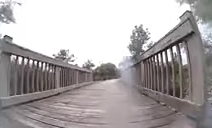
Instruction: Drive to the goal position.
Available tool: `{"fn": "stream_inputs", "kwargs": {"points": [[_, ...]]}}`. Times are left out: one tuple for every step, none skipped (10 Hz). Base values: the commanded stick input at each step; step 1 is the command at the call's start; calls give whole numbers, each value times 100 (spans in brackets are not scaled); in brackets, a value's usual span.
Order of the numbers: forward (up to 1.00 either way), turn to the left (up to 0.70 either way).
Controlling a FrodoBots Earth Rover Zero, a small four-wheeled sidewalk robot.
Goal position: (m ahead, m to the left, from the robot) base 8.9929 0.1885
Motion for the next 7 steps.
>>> {"fn": "stream_inputs", "kwargs": {"points": [[60,0],[60,0],[60,0],[60,0],[60,0],[60,0],[60,0]]}}
